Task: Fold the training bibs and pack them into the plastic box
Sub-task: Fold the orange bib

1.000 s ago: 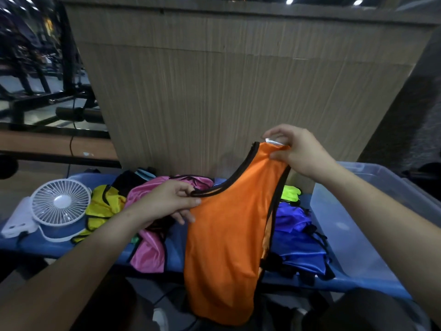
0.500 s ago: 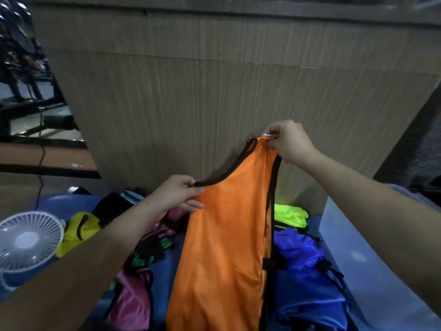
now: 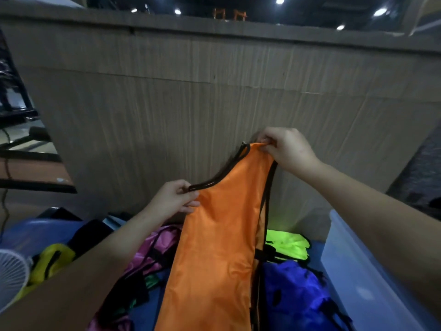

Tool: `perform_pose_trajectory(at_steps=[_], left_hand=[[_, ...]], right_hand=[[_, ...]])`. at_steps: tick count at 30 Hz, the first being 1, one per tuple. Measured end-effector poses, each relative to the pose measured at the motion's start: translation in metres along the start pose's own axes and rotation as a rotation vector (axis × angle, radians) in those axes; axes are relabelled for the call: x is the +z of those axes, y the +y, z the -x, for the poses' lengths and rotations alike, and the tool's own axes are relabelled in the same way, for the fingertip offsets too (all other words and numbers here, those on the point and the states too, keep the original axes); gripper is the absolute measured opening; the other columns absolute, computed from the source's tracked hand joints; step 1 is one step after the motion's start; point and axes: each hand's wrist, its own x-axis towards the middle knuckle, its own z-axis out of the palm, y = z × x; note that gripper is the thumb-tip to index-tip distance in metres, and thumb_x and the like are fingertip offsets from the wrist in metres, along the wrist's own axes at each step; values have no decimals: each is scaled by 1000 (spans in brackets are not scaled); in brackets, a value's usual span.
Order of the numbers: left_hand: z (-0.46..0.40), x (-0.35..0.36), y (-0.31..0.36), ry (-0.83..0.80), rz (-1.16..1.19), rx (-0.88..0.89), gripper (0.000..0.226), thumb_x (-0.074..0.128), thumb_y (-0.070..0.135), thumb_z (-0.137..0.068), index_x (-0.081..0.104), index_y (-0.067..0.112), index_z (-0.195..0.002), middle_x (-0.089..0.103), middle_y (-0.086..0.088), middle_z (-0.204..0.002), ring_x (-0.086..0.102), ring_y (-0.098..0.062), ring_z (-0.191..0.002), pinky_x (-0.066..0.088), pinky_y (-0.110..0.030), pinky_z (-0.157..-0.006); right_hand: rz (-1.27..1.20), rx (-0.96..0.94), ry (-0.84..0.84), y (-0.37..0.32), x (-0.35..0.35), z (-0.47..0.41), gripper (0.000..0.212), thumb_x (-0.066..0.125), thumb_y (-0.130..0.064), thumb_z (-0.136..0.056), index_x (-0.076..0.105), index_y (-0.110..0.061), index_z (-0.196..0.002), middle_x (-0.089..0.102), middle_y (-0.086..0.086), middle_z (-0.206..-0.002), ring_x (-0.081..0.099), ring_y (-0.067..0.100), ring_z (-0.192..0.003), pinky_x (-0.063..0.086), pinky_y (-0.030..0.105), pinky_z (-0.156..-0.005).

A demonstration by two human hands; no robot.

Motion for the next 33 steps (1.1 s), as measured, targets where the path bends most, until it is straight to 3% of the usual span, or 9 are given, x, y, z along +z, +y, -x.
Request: perform_pose_trajectory(at_steps=[6,11,15,22,26,28,31,33], left_hand=[[26,-9,-17,-57,-72,-32,9,66,9,-95,61,6,-88,68,-19,-93,75,-22,-86,63,-29,-70],[55,-17,-30,-63,-104,-55,7,64,7,-96,59,2,-94,66,-21,-94,73,-22,-85,63,-28,-70],[77,-22,-44,-56,-157,-54,7,64,7,-96,60,3,-92,67,-22,-94,72,-19,-84,61,-24,-70],[111,-27,-68,-85,-265,-19,4,66,1,-93,64,3,-95,63,-3,-80,68,-13,-72,61,-27,-74],[126,-33,-83,-146,-358,52,21,67,-6,-89,62,13,-85,67,0,-71,65,-5,-64,52,-16,-63],[133,-36,-93,-187,-418,64,19,70,-4,-88,65,14,-89,71,-3,-79,68,-6,-73,50,-16,-70],[143,-40,-108,-258,-466,80,18,74,-3,-85,70,8,-98,74,-5,-102,70,-8,-98,49,-18,-93],[149,-42,-114,-301,-518,118,17,76,0,-84,72,10,-97,73,-2,-104,69,-9,-103,51,-21,-96]], right_hand=[[-33,-31,3,-14,7,31,11,71,-10,-82,66,-16,-89,67,-11,-88,69,19,-91,56,44,-76],[-46,-114,11,-49,4,66,3,61,-21,-82,59,-19,-85,68,-3,-86,67,26,-87,55,45,-69],[-54,-153,-34,-82,-2,104,13,57,-16,-78,59,-23,-89,66,-6,-89,66,25,-88,55,43,-70],[-11,-215,-71,-121,-1,195,21,47,-23,-80,60,-21,-96,61,-4,-94,66,28,-85,54,42,-61],[10,-288,-93,-144,4,245,25,48,-20,-79,64,-19,-98,60,-1,-91,65,29,-74,52,37,-50],[74,-322,-147,-156,9,268,25,50,-22,-77,64,-19,-97,59,1,-91,63,29,-64,46,33,-42],[125,-345,-276,-170,22,297,22,51,-26,-76,61,-21,-95,56,0,-90,62,26,-58,43,34,-40],[144,-360,-349,-177,31,312,19,50,-27,-75,59,-22,-91,55,-2,-87,62,22,-57,43,32,-41]])
